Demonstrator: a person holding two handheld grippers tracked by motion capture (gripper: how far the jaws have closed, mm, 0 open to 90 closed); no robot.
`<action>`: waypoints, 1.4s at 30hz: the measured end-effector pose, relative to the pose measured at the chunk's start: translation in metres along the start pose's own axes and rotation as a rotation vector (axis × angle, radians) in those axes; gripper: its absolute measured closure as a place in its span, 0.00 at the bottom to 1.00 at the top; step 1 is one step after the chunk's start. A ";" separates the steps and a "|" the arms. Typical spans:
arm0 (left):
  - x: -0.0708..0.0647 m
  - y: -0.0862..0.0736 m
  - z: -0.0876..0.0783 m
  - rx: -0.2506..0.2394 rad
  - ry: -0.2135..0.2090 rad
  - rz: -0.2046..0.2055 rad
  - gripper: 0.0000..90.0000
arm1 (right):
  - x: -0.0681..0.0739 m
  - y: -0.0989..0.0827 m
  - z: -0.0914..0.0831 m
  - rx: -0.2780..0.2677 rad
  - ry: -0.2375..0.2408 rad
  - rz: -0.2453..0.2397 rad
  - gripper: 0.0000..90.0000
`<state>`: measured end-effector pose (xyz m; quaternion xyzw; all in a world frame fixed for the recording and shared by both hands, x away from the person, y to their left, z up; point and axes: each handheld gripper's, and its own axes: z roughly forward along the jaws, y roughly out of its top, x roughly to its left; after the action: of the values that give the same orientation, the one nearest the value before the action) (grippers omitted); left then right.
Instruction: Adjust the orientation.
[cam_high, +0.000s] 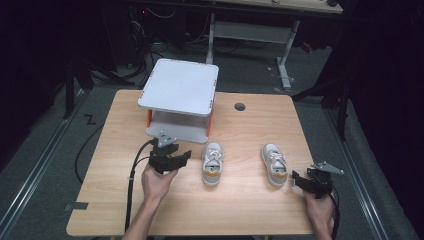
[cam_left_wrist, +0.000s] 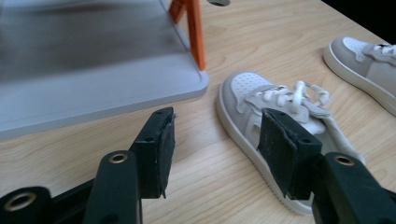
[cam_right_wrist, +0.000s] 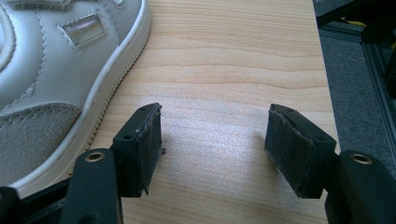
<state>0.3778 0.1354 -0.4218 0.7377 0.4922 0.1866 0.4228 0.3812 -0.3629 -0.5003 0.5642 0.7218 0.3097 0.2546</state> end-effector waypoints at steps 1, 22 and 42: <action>0.005 -0.002 -0.004 -0.008 0.009 -0.012 0.50 | 0.000 0.000 0.000 0.000 0.000 0.000 0.40; 0.044 -0.037 -0.021 -0.011 0.084 -0.102 0.48 | 0.000 0.000 0.000 0.001 0.000 0.003 0.41; 0.068 -0.078 -0.001 0.066 0.186 -0.151 0.48 | 0.000 0.007 -0.018 -0.018 0.072 0.031 0.54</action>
<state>0.3633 0.2081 -0.4938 0.6916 0.5891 0.2055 0.3639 0.3725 -0.3646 -0.4831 0.5616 0.7186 0.3404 0.2288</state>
